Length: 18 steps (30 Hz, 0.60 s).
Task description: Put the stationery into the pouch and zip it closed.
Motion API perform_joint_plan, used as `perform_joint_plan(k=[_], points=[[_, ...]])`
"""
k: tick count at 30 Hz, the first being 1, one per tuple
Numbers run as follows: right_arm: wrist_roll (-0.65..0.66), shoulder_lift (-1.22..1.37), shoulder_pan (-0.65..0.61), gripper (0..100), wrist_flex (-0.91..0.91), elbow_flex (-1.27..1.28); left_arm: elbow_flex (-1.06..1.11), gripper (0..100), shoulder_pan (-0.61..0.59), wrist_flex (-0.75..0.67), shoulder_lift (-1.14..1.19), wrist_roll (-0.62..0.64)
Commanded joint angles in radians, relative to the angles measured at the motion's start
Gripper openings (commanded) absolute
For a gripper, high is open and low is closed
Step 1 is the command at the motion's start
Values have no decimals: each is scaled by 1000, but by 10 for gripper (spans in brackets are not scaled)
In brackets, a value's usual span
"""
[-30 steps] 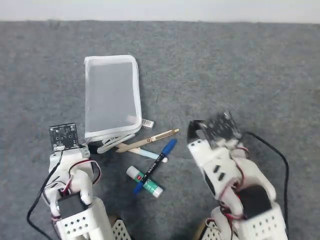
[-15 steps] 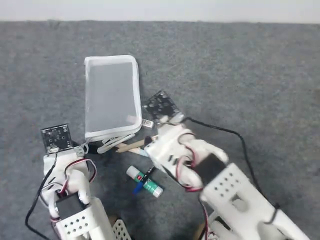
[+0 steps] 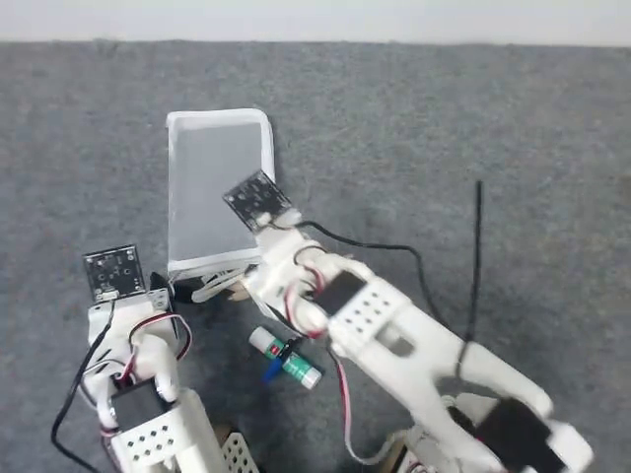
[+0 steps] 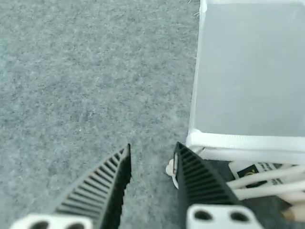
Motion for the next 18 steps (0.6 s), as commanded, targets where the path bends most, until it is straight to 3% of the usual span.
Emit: perform_joint_plan(k=[1,11,18], points=[[-9,125,-8,32,-24,-183,-15,142,-5,-28,-23,0],[-8,374,1,32,-22,-333,-15,142,-5,-25,-23,0],[-8,467,145,32,-33,-454,-15,142,-5,-23,-23,0]])
